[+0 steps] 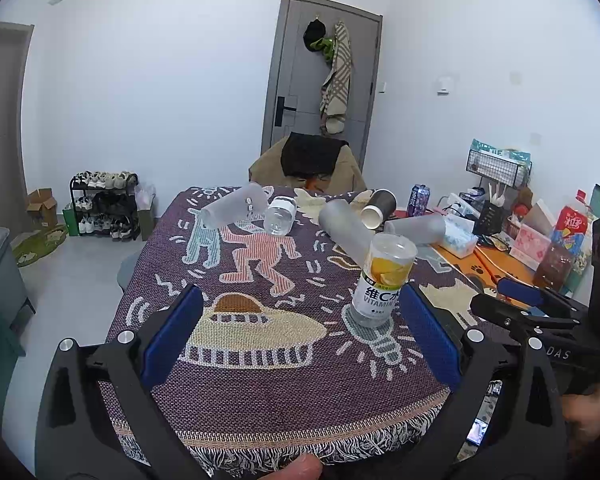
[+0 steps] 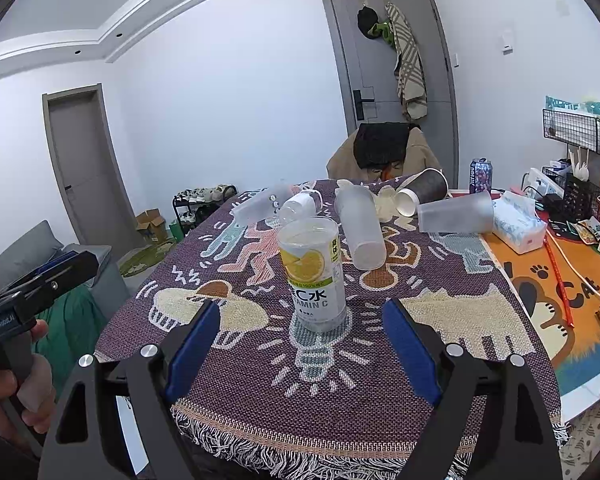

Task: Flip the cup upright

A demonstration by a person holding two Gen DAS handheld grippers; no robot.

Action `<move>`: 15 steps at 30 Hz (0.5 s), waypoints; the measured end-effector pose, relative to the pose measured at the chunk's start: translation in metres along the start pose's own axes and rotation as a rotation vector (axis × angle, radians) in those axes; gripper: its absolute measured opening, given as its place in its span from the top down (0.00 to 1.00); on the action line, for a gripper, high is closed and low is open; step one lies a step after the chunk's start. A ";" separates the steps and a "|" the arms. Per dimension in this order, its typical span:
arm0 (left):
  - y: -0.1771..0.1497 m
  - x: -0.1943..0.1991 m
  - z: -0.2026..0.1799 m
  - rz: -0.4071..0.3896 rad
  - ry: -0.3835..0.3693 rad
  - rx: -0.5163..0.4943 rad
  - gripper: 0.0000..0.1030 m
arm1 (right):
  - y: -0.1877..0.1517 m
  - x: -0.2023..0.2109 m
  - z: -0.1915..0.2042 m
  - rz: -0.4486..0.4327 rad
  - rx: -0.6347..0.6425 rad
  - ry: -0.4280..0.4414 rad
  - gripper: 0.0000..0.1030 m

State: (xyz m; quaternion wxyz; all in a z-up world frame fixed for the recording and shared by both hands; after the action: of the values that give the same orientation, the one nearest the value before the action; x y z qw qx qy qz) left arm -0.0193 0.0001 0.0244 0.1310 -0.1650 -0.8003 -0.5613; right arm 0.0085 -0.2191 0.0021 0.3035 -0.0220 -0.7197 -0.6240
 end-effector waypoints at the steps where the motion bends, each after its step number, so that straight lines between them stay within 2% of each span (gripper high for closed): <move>1: 0.000 0.000 0.000 -0.001 0.000 0.000 0.05 | 0.000 0.000 0.000 0.001 0.001 0.000 0.20; 12: -0.003 -0.002 0.000 0.011 -0.008 0.001 0.05 | -0.003 0.002 -0.004 0.002 -0.006 -0.013 0.21; 14: -0.004 -0.003 0.000 0.012 -0.009 0.001 0.05 | -0.004 0.001 -0.004 0.006 -0.005 -0.014 0.20; 15: -0.004 -0.003 0.000 0.013 -0.009 0.001 0.05 | -0.004 0.001 -0.004 0.007 -0.004 -0.014 0.16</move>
State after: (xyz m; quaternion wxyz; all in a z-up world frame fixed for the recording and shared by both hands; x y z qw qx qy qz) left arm -0.0179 -0.0013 0.0195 0.1311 -0.1727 -0.8002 -0.5592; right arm 0.0079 -0.2243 -0.0007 0.3008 -0.0297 -0.7204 -0.6242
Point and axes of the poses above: each gripper's, at about its wrist camera, not at the fingertips, and x roughly against the way its jaws point, z to its left, y to its top, the point moved 2 cm from there along -x, roughly the way its jaws point, and after that the axes turned 14 degrees about x, right-handed, at the moved point
